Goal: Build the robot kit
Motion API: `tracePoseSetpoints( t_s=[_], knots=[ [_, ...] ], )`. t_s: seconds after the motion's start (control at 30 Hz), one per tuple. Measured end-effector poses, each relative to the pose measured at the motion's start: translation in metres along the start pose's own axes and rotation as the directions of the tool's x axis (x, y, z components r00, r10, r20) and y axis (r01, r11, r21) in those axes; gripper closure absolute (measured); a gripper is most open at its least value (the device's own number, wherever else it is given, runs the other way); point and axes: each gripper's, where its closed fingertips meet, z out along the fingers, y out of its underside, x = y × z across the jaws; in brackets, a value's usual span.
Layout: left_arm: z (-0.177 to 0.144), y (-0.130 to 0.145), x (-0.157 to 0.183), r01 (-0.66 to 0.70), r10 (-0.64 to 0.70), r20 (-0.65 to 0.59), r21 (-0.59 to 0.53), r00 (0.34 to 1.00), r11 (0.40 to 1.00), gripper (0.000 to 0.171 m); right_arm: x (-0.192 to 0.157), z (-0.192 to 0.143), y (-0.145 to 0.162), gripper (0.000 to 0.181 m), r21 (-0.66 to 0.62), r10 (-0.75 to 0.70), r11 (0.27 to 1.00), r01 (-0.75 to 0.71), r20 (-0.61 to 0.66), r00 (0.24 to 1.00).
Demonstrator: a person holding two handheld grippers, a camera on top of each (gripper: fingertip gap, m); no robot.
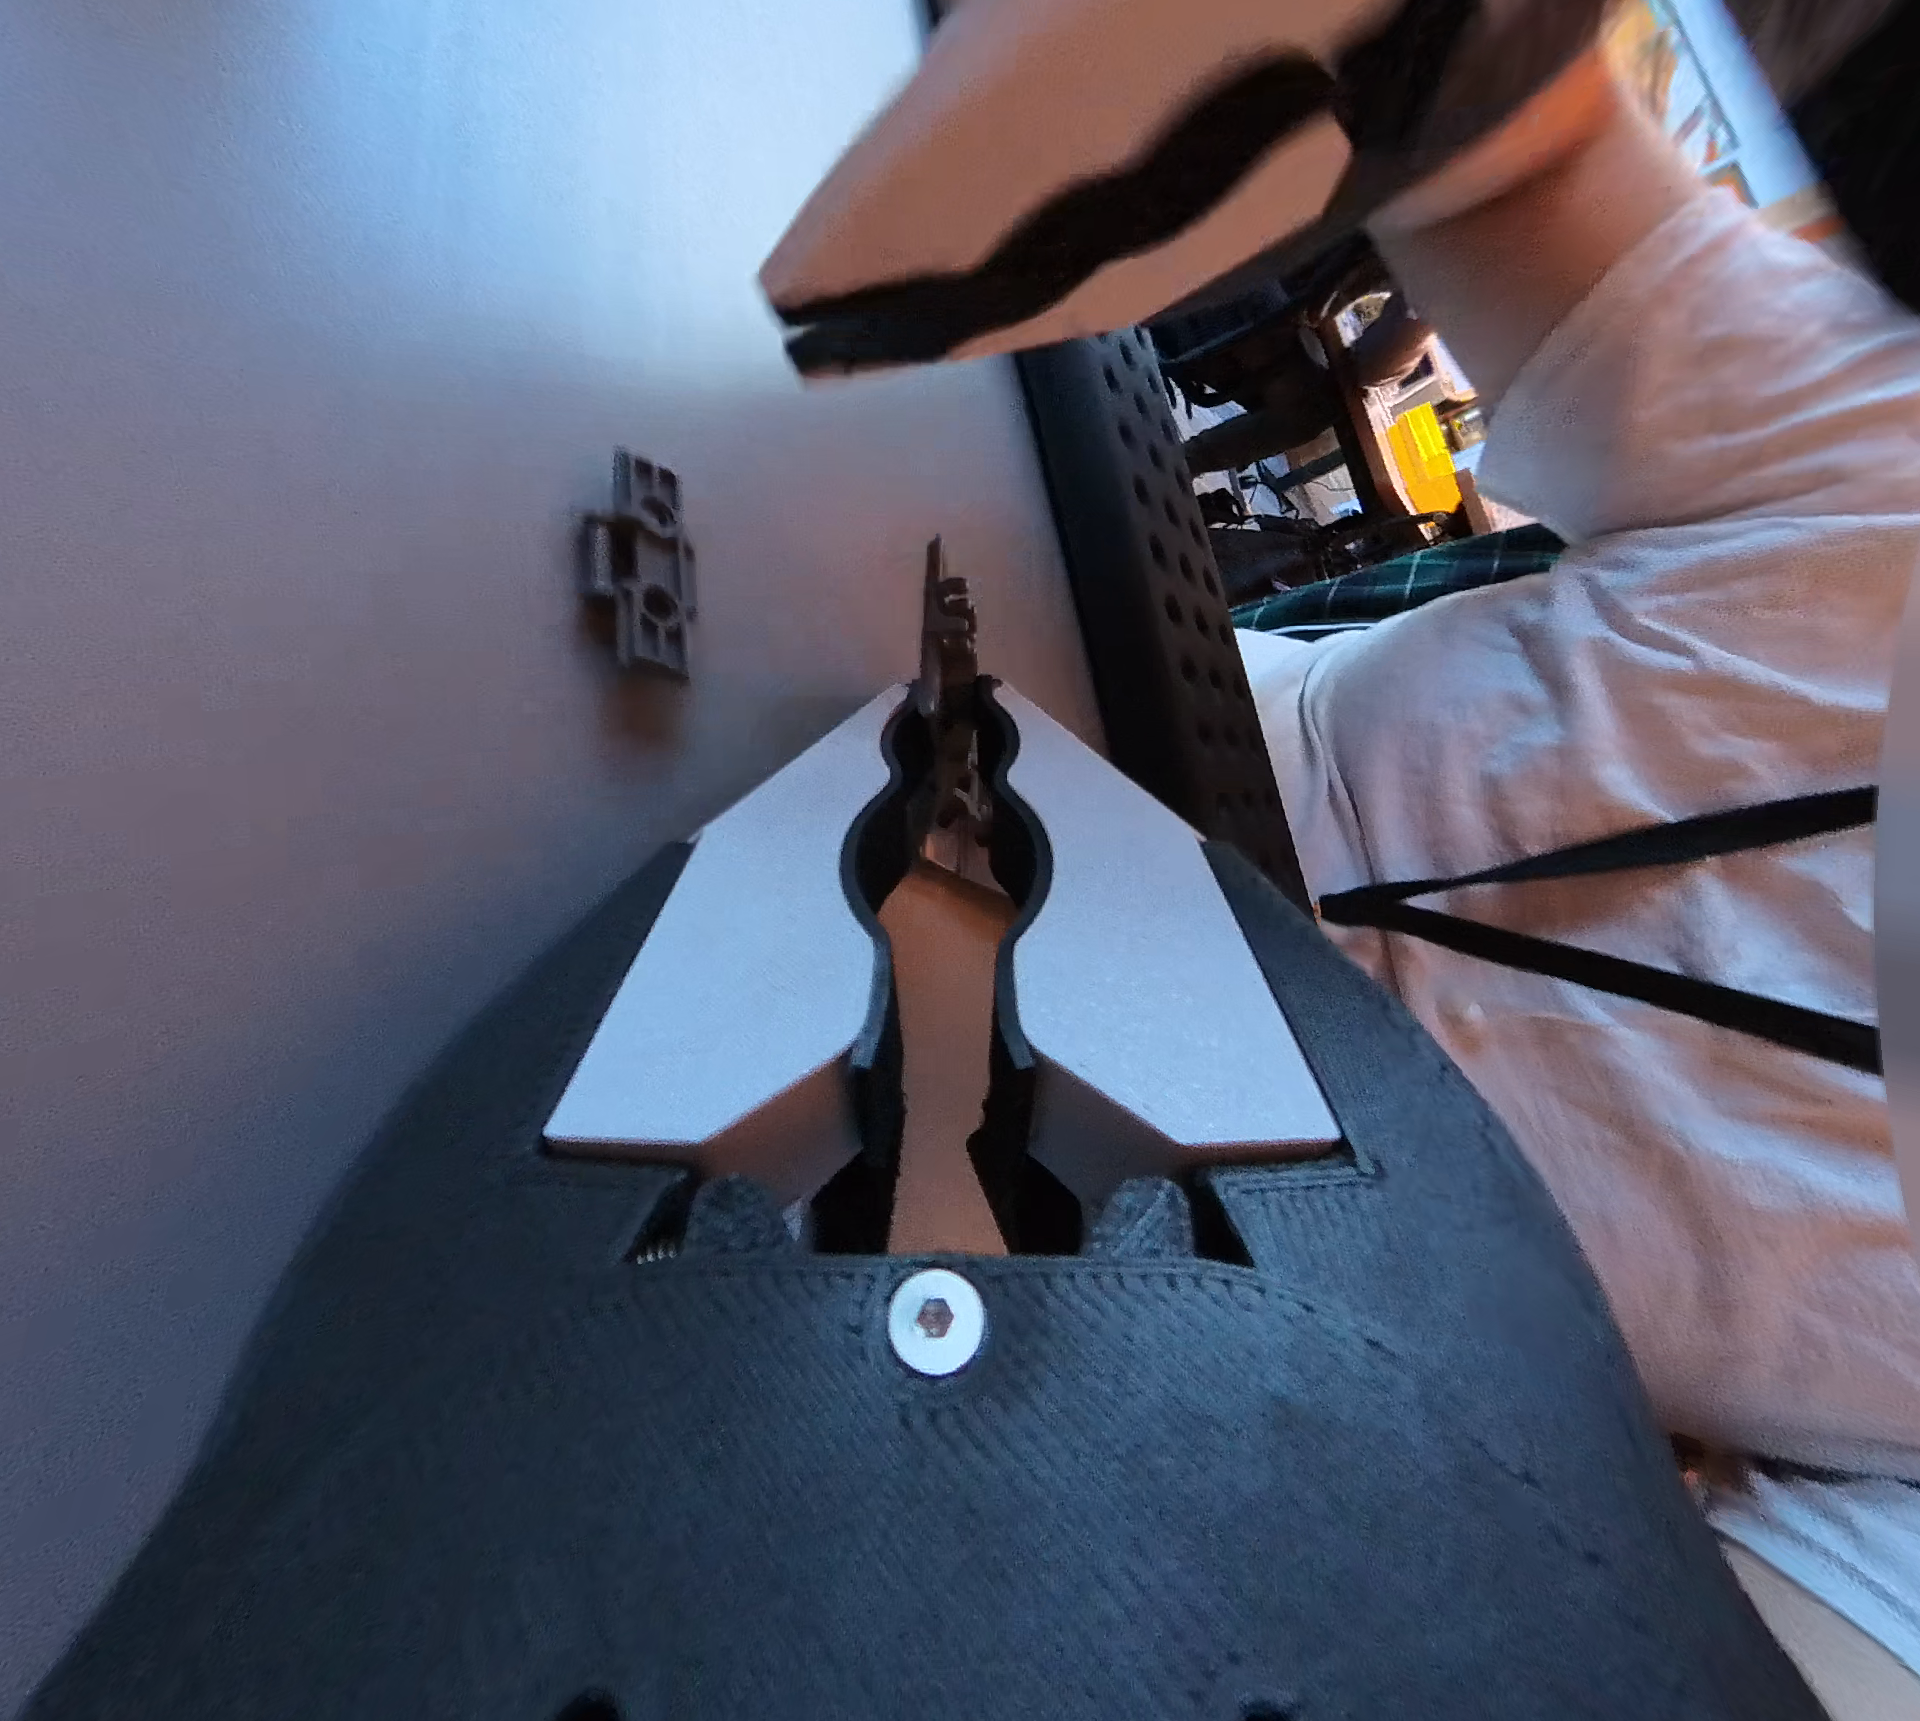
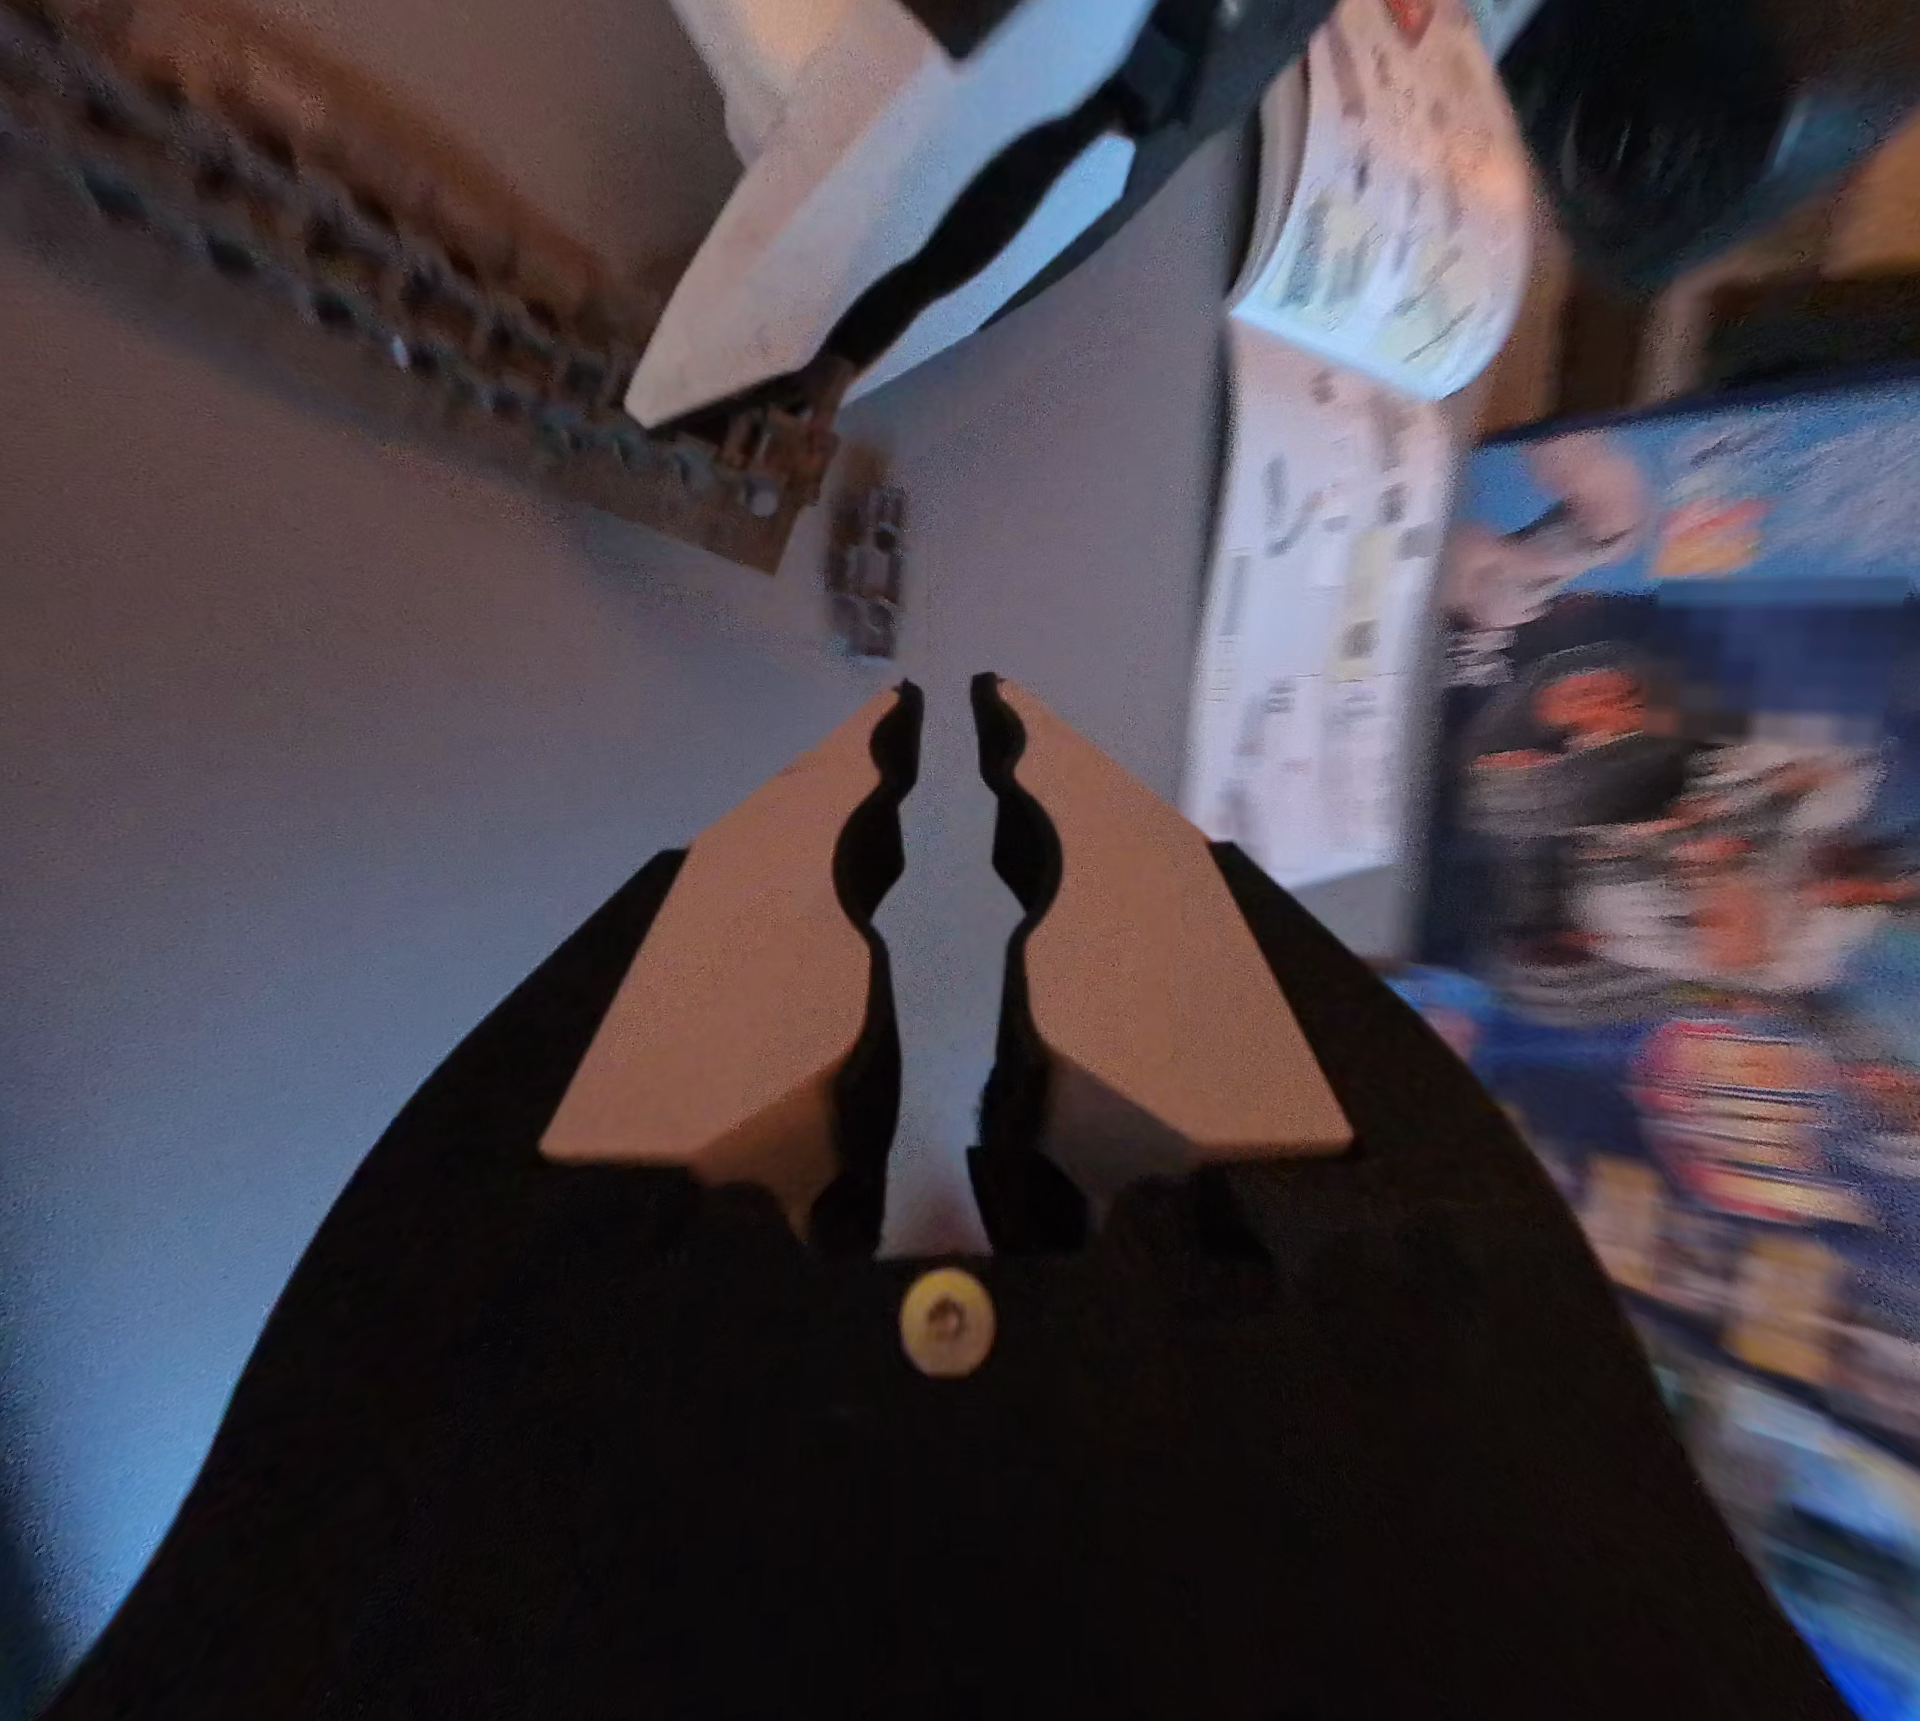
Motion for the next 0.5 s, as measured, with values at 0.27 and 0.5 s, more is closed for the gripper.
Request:
tracePoseSetpoints(
  t_s=[0.27, 0.5],
  knots=[
    [-0.012, 0.01, 0.001, 0.009, -0.009, -0.009, -0.016, 1.0, 1.0, 0.166, -0.022, 0.018, -0.016, 0.156, 0.129, 0.396, 0.854, -0.504, 0.469, 0.79],
    [-0.012, 0.01, 0.001, 0.031, -0.032, -0.029, -0.016, 0.999, 0.999, 0.166, -0.01, 0.016, -0.009, 0.16, 0.196, -0.102, 0.976, 0.099, 0.004, 0.995]
  ],
)
